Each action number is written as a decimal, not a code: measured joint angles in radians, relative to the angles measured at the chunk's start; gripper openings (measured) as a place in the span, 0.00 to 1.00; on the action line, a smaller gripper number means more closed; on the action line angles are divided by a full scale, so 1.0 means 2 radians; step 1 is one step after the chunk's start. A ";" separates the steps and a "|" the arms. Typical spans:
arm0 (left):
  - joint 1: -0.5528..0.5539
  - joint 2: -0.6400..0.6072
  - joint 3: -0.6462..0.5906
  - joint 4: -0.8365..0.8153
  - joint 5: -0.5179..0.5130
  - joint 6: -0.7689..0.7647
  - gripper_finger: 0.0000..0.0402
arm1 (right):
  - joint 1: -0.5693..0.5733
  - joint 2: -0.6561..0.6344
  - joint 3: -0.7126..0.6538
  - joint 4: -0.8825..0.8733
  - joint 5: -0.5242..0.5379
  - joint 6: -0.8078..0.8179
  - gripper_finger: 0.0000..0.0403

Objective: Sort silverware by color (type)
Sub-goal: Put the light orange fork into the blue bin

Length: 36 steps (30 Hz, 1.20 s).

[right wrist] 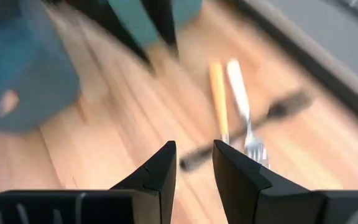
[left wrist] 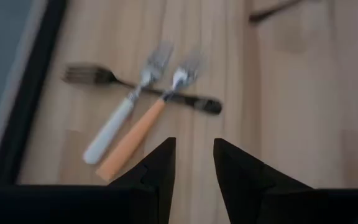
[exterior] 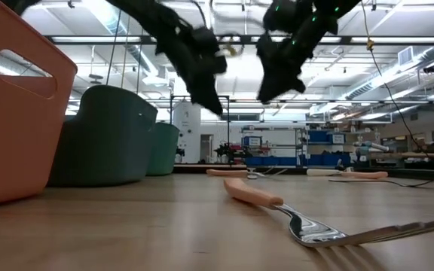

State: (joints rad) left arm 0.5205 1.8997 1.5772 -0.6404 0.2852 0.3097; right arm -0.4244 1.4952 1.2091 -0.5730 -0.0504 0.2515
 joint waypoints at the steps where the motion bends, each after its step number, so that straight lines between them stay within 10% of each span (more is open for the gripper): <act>1: 0.000 -0.014 0.000 -0.006 0.000 -0.005 0.29 | 0.000 0.010 0.000 -0.017 -0.001 0.004 0.28; 9: 0.003 -0.117 0.000 -0.056 0.007 -0.050 0.30 | -0.006 0.041 -0.010 -0.091 -0.037 0.089 0.28; 36: -0.052 -0.280 0.000 -0.058 0.042 -0.136 0.30 | -0.088 0.041 -0.225 0.199 -0.117 0.370 0.28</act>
State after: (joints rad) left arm 0.4160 1.3407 1.5780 -0.7571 0.3695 0.0372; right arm -0.6009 1.5776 0.7591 -0.1748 -0.2844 0.9914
